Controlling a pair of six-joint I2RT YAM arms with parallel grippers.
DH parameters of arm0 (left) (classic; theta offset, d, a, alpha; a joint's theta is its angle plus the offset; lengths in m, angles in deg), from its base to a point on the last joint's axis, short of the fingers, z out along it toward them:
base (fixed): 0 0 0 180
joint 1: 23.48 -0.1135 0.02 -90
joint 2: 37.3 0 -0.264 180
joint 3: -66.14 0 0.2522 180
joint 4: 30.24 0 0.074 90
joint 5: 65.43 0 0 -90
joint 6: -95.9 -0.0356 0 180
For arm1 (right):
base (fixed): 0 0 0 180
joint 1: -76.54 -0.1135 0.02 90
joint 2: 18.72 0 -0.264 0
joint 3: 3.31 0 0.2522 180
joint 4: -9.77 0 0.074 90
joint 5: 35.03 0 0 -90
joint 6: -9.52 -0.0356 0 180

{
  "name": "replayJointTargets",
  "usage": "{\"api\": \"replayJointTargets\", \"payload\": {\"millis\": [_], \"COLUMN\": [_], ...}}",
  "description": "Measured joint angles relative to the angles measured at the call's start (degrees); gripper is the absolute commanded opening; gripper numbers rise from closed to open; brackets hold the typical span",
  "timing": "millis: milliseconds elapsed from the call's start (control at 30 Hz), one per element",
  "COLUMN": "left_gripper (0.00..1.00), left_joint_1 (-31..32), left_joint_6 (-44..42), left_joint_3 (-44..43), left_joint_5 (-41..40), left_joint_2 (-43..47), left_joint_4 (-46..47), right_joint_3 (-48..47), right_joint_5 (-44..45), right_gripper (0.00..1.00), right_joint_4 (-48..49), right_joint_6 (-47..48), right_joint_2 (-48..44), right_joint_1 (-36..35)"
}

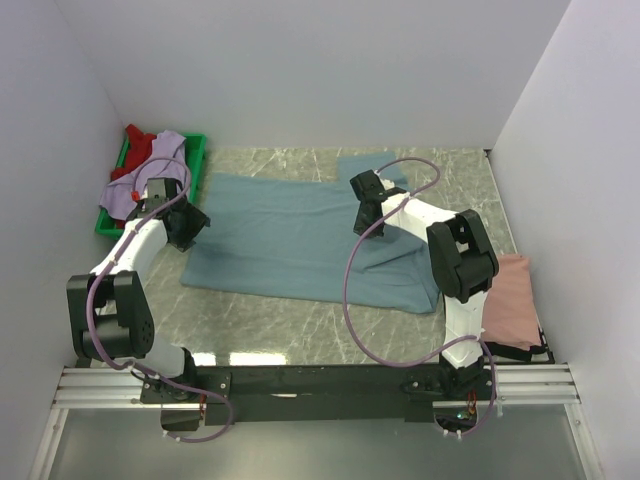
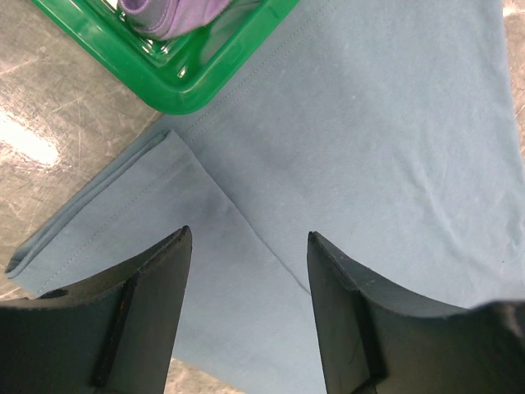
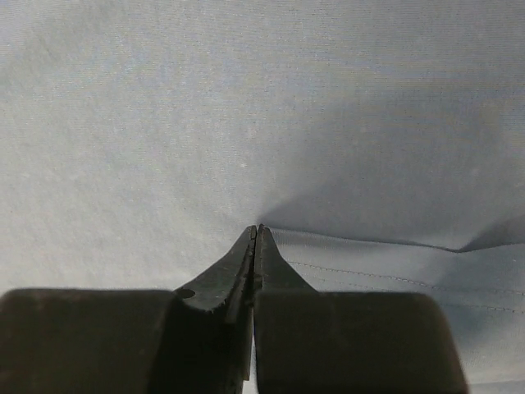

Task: Fold and stack the t-shirts
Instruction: Fold the tshirt

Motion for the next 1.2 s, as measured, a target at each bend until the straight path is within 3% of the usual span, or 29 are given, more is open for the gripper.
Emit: {"api": "replayJointTargets", "payload": {"millis": [1200], "left_gripper": [0.65], "left_joint_1": [0.0], "left_joint_6": [-0.3], "left_joint_3": [0.0], "left_joint_5": [0.0], "left_joint_2": [0.0], "left_joint_4": [0.0], "right_joint_3": [-2.3], "right_joint_5": [3.8], "right_gripper": [0.0], "right_joint_4": [6.9], "right_joint_6": [4.9], "right_joint_2": [-1.6], "right_joint_1": [-9.2]}}
